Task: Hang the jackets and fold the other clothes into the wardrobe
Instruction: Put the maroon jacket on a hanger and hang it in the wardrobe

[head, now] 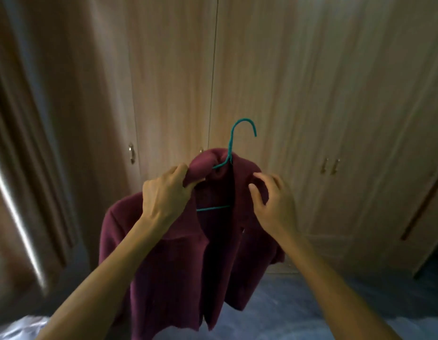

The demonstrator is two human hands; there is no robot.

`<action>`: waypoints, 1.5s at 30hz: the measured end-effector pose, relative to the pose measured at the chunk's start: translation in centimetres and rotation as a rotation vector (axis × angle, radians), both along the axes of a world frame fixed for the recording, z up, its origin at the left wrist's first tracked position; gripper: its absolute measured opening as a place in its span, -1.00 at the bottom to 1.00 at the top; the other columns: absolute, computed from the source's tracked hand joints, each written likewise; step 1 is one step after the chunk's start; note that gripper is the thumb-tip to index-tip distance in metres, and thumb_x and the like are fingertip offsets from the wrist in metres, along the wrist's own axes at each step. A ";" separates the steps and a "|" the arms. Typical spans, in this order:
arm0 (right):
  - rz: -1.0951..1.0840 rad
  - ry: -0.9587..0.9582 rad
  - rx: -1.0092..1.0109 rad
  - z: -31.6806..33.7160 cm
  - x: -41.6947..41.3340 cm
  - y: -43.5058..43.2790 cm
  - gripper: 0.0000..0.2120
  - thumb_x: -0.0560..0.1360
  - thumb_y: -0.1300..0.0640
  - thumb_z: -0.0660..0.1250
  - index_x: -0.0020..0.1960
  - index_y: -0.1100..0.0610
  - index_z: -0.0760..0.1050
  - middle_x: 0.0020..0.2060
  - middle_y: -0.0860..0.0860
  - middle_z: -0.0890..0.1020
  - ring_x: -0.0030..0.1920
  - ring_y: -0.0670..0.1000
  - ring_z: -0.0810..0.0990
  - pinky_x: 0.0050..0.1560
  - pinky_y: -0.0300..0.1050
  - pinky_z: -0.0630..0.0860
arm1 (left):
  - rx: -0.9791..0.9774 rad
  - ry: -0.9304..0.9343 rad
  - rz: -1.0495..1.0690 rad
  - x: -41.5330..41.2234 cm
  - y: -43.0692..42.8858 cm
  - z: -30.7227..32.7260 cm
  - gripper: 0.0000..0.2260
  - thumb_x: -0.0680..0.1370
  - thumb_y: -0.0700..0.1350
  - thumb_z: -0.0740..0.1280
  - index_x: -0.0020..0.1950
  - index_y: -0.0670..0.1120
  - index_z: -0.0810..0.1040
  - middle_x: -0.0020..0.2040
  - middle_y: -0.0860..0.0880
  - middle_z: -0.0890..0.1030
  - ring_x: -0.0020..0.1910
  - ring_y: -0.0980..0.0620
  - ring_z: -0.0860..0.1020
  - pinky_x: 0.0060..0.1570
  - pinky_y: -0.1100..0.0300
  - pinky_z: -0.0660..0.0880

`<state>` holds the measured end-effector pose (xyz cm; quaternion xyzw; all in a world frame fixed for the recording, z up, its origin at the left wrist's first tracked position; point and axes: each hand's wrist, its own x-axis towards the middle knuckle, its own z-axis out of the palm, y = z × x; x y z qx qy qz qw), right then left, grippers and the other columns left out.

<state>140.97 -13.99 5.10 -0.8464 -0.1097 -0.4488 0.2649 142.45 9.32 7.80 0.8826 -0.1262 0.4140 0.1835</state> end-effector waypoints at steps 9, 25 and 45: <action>0.147 0.150 -0.006 -1.5 12.9 3.6 -0.71 0.57 0.02 0.22 0.24 0.10 0.49 0.12 -0.01 0.56 0.09 -0.05 0.51 0.15 -0.07 0.46 | 0.003 0.035 0.246 6.7 4.5 -2.8 -0.64 0.47 0.20 0.30 -0.18 -0.10 0.47 -0.32 -0.03 0.58 -0.38 -0.14 0.55 -0.41 0.16 0.26; 0.304 0.370 0.036 -6.5 35.1 7.0 -0.70 0.58 -0.02 0.18 0.22 0.09 0.51 0.13 0.00 0.58 0.11 -0.02 0.56 0.14 -0.02 0.50 | 0.015 0.154 0.462 21.6 6.6 -4.5 -0.60 0.46 0.26 0.29 -0.18 -0.09 0.47 -0.30 0.01 0.59 -0.37 -0.08 0.55 -0.40 0.17 0.26; -0.294 0.606 -0.232 -10.1 56.9 8.2 -0.67 0.51 -0.02 0.17 0.14 0.11 0.53 -0.08 0.08 0.67 -0.12 0.16 0.62 -0.13 0.03 0.58 | -0.048 0.268 0.288 41.3 9.7 -10.6 -0.63 0.38 0.17 0.44 -0.31 -0.09 0.42 -0.50 0.01 0.50 -0.55 -0.13 0.49 -0.47 0.24 0.19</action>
